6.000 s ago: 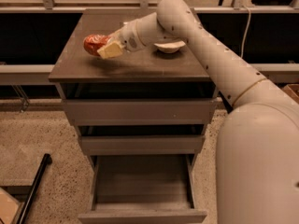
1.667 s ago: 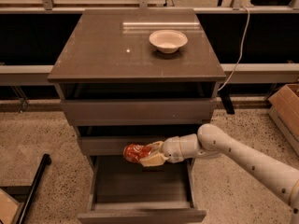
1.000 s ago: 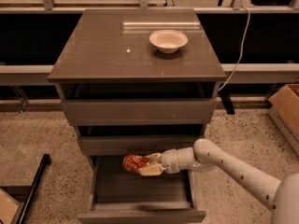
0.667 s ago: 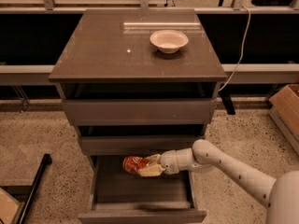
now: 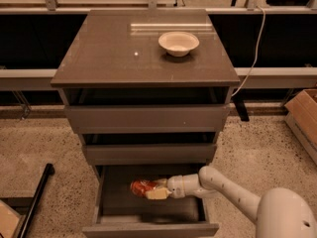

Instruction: Place coke can into bottom drawer

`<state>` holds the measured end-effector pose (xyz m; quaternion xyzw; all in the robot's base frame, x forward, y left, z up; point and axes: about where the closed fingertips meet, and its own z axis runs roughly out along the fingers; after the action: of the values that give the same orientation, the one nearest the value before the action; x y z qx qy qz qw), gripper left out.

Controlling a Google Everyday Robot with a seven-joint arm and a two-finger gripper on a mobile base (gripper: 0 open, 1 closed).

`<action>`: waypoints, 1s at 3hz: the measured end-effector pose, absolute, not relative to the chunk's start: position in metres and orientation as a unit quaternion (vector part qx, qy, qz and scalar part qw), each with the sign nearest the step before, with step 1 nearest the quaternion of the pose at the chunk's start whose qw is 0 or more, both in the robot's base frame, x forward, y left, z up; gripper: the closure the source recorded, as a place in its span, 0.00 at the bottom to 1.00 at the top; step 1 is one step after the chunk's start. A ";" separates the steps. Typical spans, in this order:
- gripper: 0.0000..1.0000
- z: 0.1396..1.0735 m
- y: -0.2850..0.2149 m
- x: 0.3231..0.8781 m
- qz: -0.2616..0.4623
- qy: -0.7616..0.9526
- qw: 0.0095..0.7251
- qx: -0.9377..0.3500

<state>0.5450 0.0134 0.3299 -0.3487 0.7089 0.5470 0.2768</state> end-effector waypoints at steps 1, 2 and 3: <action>1.00 0.255 0.016 0.545 0.566 0.723 0.240 -0.315; 1.00 0.209 0.016 0.544 0.575 0.734 0.218 -0.290; 0.73 0.188 0.018 0.547 0.575 0.740 0.206 -0.282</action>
Offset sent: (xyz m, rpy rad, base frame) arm 0.0017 -0.0039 -0.1747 -0.0003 0.2609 -0.0458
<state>0.5469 0.0185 0.1885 -0.2821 0.7397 0.5753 0.2056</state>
